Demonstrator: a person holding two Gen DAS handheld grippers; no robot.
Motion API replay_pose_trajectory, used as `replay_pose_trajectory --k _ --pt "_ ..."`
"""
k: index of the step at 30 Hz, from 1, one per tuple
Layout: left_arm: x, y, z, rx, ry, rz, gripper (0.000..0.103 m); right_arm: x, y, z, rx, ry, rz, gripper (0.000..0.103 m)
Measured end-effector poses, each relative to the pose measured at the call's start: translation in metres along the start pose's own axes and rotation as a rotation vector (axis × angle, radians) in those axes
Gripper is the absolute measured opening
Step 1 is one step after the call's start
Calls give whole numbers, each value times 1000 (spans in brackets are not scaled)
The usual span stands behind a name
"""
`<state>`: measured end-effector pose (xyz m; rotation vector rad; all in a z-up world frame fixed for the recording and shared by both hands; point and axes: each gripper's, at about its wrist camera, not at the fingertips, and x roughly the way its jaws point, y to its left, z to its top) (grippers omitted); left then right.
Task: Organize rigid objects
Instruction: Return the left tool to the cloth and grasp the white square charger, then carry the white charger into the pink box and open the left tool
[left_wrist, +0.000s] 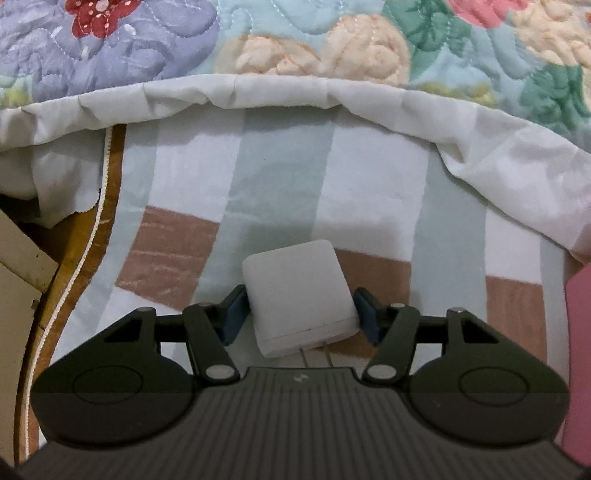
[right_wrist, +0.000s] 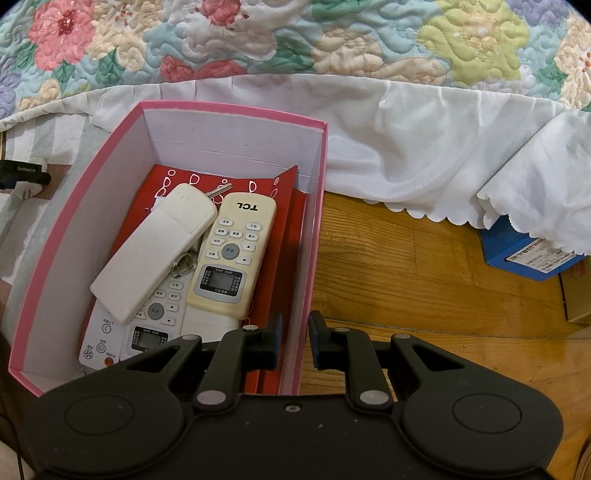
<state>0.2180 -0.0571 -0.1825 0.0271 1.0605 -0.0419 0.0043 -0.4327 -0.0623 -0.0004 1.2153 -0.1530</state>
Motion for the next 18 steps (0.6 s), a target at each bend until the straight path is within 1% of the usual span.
replay_pose_trajectory --k 3,7,9,10,14,18 --pt "-6 -2 -5 28 21 15 60 0 0 0 0 0 1 21" --pt "-21 -1 -15 35 51 -41 60 0 1 0 5 -1 6 21" --pt "-33 1 -20 -5 63 -66 60 0 0 -1 5 0 7 18" --pt "-38 2 -23 -6 70 -76 60 0 -1 -1 6 -1 6 17" --pt "-71 -3 -30 69 35 -113 60 0 -4 -2 14 -6 3 8" --pt "-105 -13 -31 128 42 -174 60 0 -3 -3 6 -9 0 8"
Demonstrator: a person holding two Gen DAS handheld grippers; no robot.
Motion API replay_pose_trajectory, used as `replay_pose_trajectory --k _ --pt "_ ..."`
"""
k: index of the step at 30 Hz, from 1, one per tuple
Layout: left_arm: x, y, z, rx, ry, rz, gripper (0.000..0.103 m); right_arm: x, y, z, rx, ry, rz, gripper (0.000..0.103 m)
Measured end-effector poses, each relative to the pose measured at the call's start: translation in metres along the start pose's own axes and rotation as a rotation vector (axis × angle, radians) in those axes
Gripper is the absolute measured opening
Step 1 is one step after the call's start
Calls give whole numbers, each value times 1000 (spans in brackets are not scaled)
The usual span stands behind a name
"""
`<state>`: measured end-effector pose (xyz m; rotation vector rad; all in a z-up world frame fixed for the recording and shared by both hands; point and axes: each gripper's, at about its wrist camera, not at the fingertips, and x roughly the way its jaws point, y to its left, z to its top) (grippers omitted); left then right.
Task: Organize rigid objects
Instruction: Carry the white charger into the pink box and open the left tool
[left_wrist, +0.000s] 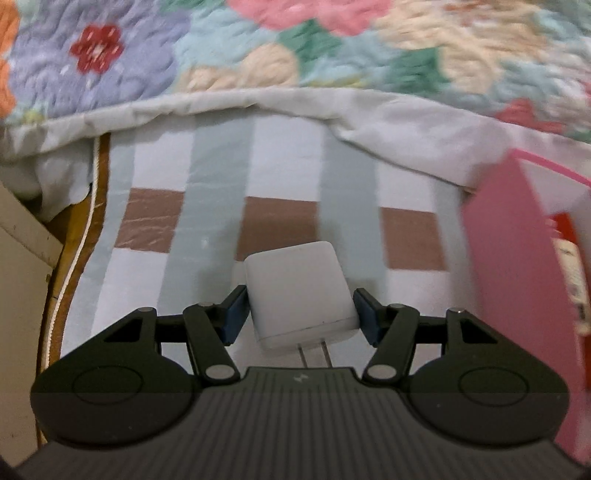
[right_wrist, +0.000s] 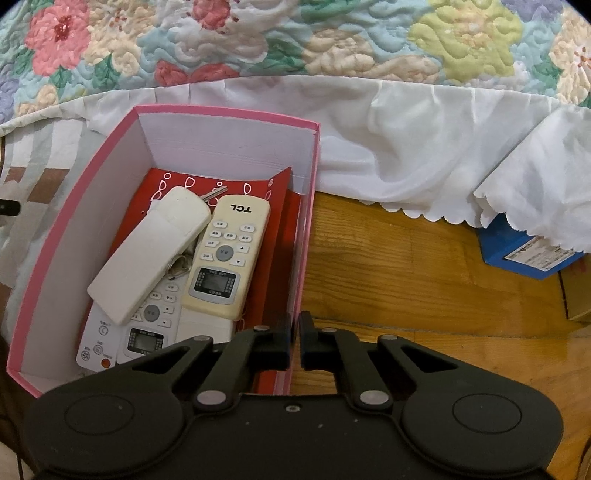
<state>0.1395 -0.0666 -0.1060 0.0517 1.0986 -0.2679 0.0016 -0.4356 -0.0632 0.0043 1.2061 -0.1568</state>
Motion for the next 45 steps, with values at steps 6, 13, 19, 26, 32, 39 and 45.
replay_pose_trajectory --k 6,13,19,26,32,39,45 --pt "-56 -38 4 127 -13 -100 60 1 -4 1 30 6 15 10" --pt "-102 -87 10 235 -44 -245 60 1 -2 0 16 6 10 12" --pt "-105 -136 3 273 -17 -356 60 1 -1 0 11 8 8 13" --pt "-82 -190 -11 346 54 -391 60 2 -1 0 8 6 13 16" --pt "-65 -220 -23 406 98 -404 60 1 1 0 -2 4 19 19" --pt "-33 -254 -40 468 149 -391 60 1 2 -1 -19 1 26 24" --pt "-14 -263 -44 448 159 -368 59 1 3 -1 -30 -3 34 27"
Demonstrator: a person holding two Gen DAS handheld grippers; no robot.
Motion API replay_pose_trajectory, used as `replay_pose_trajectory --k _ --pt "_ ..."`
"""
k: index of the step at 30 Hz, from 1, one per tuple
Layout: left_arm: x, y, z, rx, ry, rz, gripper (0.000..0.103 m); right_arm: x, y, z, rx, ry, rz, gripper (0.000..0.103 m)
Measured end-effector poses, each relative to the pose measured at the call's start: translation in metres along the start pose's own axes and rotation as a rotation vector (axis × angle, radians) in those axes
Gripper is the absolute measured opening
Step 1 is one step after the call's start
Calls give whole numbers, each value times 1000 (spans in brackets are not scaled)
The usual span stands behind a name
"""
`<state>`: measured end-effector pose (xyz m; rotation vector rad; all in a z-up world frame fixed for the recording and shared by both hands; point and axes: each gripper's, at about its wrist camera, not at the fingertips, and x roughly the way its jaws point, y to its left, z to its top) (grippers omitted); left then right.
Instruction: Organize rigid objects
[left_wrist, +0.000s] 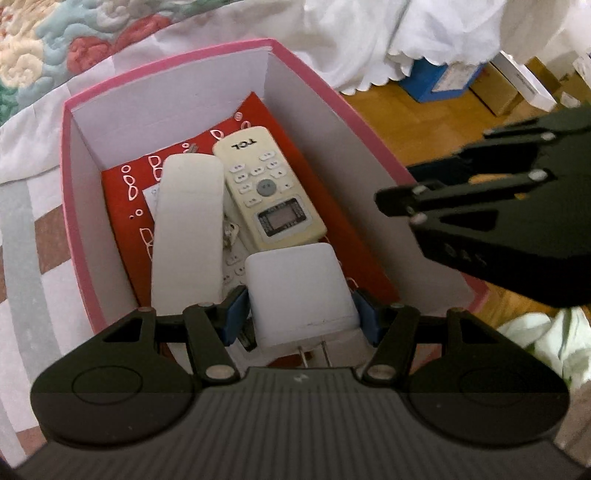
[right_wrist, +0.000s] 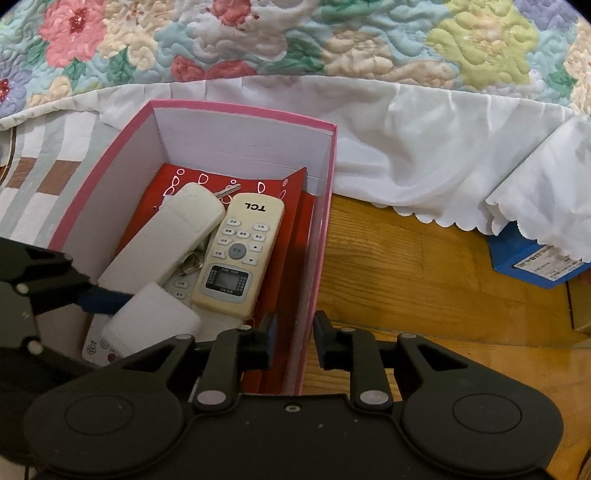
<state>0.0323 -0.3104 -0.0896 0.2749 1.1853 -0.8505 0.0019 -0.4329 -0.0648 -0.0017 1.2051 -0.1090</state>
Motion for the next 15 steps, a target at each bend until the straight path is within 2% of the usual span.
replay_pose_trajectory --k 4,10,15 --pt "-11 5 5 -6 -30 10 68 0 0 1 2 2 2 29" --pt "-37 17 2 -18 -51 44 71 -1 -1 2 19 -6 8 30" --pt "-68 36 -12 -32 -84 81 73 -21 -6 10 101 -98 -32 29"
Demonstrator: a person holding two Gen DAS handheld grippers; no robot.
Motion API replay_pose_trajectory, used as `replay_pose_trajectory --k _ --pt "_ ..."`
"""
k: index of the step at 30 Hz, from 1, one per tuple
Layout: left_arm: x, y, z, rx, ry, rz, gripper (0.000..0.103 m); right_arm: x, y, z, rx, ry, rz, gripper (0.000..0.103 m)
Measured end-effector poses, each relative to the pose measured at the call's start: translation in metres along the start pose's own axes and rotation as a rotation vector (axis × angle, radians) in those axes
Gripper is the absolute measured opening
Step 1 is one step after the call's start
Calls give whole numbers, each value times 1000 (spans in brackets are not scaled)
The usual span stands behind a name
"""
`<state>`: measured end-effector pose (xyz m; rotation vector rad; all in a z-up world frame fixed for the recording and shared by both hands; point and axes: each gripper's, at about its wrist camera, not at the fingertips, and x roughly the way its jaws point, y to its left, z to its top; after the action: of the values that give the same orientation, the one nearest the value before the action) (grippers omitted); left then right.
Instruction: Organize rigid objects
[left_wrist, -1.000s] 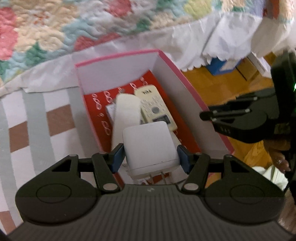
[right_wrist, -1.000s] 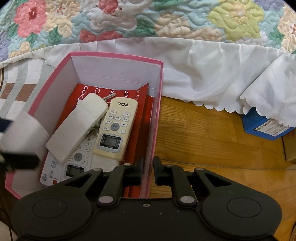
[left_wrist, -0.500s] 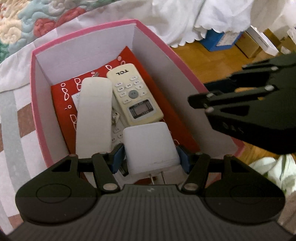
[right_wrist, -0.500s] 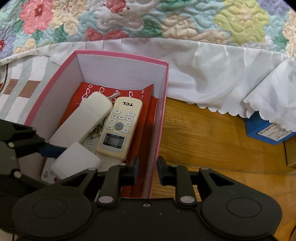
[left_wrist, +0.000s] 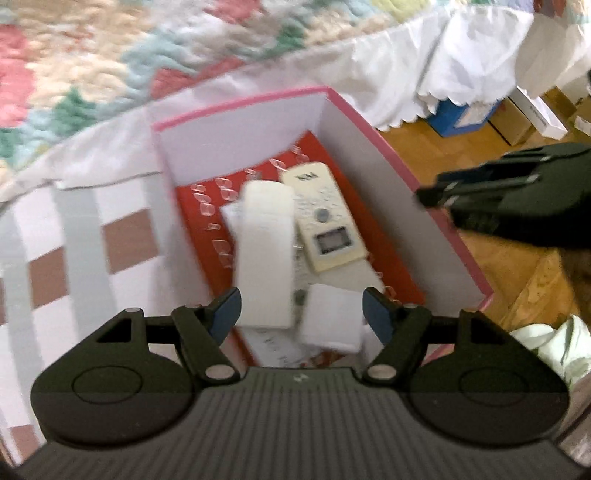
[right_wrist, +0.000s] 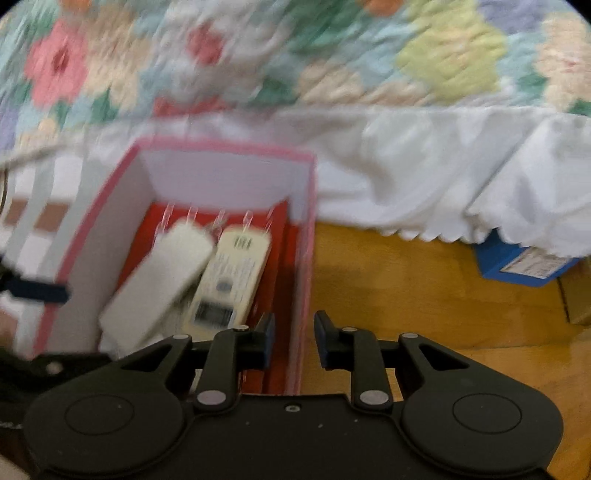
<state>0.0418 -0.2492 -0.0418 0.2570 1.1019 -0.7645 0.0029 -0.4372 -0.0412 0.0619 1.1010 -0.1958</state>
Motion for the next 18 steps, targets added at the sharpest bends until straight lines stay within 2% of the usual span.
replay_pose_trajectory --k 2,4,7,10,12,14,18 --pt "-14 9 -5 -8 -25 18 73 -14 0 4 21 -51 -19 29" --pt "-29 20 -8 -21 -42 28 74 -24 -3 7 63 -72 8 29" --pt "-53 35 -13 -57 -73 40 78 -30 -6 8 134 -67 59 29" --pt "-74 51 -20 -103 -91 51 81 -36 5 8 126 -60 26 29" --pt "-89 63 -27 -140 -91 85 82 -47 15 6 125 -79 63 31" --pt "-105 71 -34 -166 -86 154 83 -60 26 3 131 -115 112 31" --pt "-136 81 -47 -192 -102 206 88 -91 47 -1 86 -191 141 38"
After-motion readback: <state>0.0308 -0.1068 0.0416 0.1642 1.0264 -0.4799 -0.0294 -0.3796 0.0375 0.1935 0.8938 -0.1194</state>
